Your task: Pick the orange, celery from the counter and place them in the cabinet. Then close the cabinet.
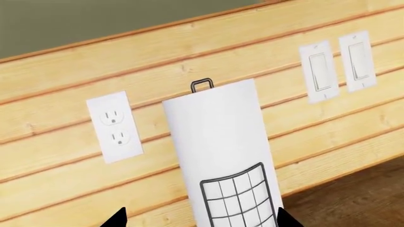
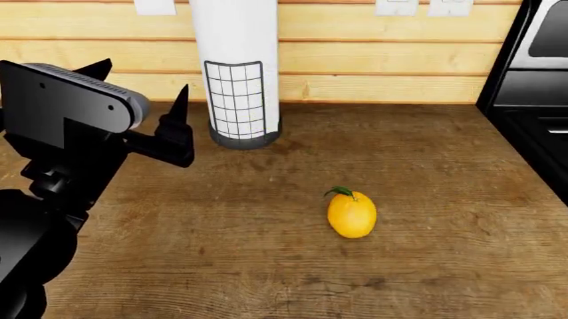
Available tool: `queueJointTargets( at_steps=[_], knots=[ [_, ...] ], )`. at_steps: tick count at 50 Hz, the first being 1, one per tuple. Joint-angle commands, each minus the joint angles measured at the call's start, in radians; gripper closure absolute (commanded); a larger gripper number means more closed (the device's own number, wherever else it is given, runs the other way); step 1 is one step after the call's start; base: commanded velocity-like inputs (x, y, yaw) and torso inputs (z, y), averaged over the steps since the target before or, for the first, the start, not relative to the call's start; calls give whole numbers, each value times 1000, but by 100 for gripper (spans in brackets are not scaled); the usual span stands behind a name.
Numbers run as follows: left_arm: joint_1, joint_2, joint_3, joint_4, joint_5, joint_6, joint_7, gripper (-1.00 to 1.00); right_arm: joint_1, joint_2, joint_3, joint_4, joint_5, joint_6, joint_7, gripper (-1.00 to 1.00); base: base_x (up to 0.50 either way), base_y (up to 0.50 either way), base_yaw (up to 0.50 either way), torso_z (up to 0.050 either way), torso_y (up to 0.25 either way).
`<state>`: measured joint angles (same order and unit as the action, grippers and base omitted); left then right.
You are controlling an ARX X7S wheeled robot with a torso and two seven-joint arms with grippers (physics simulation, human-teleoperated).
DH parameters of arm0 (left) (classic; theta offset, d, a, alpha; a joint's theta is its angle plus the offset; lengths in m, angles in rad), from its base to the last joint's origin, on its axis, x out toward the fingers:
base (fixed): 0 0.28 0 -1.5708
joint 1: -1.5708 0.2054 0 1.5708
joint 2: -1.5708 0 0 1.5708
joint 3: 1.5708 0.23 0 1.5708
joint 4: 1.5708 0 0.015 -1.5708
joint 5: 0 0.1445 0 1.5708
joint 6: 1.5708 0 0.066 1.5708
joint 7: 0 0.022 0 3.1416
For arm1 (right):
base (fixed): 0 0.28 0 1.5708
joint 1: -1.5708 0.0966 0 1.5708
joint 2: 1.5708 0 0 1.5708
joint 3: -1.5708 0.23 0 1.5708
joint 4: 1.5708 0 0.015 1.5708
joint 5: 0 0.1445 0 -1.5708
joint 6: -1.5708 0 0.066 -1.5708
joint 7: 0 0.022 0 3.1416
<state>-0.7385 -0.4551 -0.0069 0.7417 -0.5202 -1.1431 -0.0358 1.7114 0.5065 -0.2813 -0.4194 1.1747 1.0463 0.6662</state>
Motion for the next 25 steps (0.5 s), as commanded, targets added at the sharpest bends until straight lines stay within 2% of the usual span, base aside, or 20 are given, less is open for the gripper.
queueJointTargets(
  at_steps=[1,5,10,16,25],
  knots=[
    [-6,-2,-3,-1,-7,0,-3,-100,79,-36,-100,165,-154,-21,-88,100,0,0,0,0,0],
    [-6,-4,-3,0,-9,-2,-4,-100,97,-41,-128,206,-189,-36,-114,100,0,0,-1,0,0],
    [3,-7,-10,5,-13,3,-3,-100,70,-33,-76,97,-152,-55,-67,100,0,0,0,0,0],
    [4,-8,-11,5,-16,5,-4,-100,65,-31,-66,76,-142,-58,-56,100,0,0,0,0,0],
    [12,-7,-3,-4,-12,22,-5,-100,158,-60,-147,312,-255,-117,-195,100,0,0,0,0,0]
  ],
)
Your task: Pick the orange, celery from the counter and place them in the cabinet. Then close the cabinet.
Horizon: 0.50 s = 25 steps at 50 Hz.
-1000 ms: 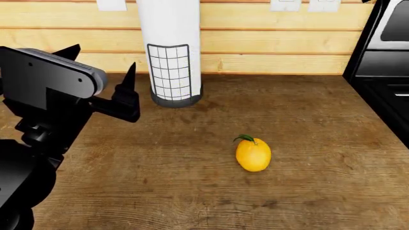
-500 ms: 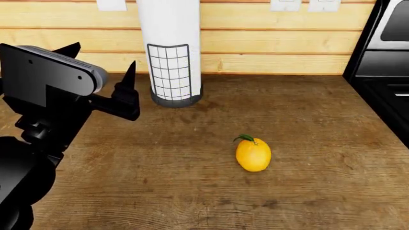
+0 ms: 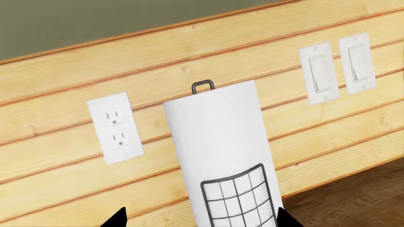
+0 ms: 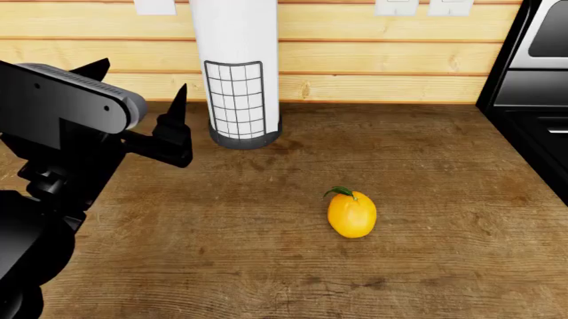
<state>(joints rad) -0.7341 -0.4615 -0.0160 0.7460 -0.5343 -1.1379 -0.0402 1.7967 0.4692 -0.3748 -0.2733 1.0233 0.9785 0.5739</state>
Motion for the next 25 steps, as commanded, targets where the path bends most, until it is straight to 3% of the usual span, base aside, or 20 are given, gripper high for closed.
queueJointTargets(
  at_steps=[1,25],
  knots=[
    [8,-1,8,-12,4,19,-1,-100,81,-27,-59,191,-111,-56,-115,100,0,0,0,0,0],
    [-15,-5,54,-21,14,25,-14,-100,333,-182,-177,867,-250,-129,-377,100,0,0,0,0,0]
  ],
)
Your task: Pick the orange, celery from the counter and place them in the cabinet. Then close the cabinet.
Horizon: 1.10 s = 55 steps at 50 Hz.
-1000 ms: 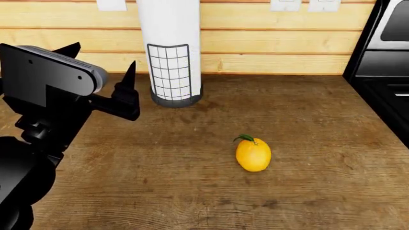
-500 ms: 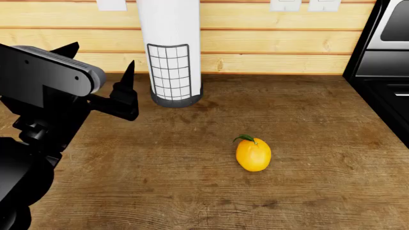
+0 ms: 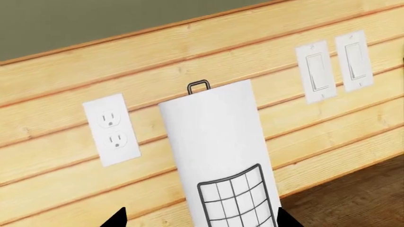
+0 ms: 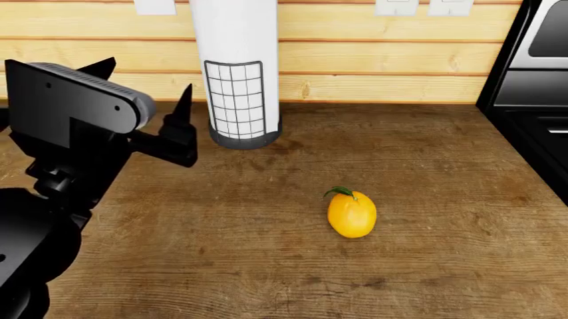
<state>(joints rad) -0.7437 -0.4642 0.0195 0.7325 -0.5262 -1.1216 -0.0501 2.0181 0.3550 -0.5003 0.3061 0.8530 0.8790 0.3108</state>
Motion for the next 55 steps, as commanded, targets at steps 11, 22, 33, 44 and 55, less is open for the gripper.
queueJointTargets(
  at_steps=[11,22,33,44,55],
  knots=[
    [-3,-6,23,-13,7,21,-4,-100,176,-108,-106,435,-117,-11,-182,-100,0,0,0,0,0],
    [3,-8,22,-8,2,18,-10,-100,153,-71,-97,320,-83,58,-164,-100,0,0,0,0,0],
    [16,-11,29,-17,7,37,-11,-100,119,-3,-59,105,-25,148,-85,-100,0,0,0,0,0],
    [22,-11,35,-14,6,41,-15,-100,87,46,-33,-85,23,187,-46,-100,0,0,0,0,0],
    [25,-15,29,-15,1,45,-17,-100,7,119,74,-374,169,206,-24,-100,0,0,0,0,0]
  ],
)
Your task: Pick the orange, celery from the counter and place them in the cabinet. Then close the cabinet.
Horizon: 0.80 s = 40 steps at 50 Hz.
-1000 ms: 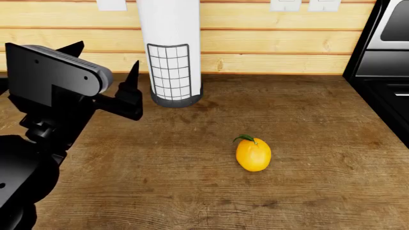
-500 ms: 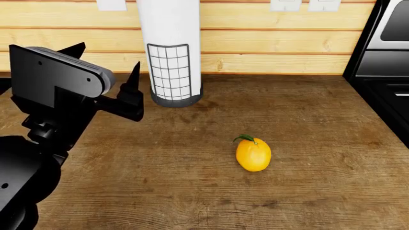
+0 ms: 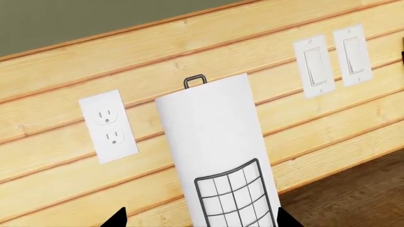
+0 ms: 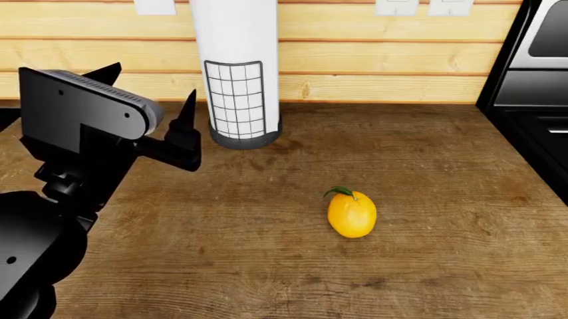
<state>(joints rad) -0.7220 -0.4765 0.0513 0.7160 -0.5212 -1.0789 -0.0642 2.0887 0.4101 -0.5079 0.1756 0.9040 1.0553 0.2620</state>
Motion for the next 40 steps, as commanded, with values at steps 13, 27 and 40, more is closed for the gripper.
queueJointTargets(
  at_steps=[13,27,40],
  knots=[
    [0,-5,5,-4,-3,4,-9,-100,-182,175,233,-430,296,23,4,-100,0,0,0,0,0],
    [13,-10,4,-14,2,18,-14,-100,-293,304,377,-580,571,41,-100,-100,0,0,0,0,0],
    [15,-14,3,-10,-2,11,-23,-100,-396,369,357,-635,670,99,-185,-100,0,0,0,0,0]
  ],
)
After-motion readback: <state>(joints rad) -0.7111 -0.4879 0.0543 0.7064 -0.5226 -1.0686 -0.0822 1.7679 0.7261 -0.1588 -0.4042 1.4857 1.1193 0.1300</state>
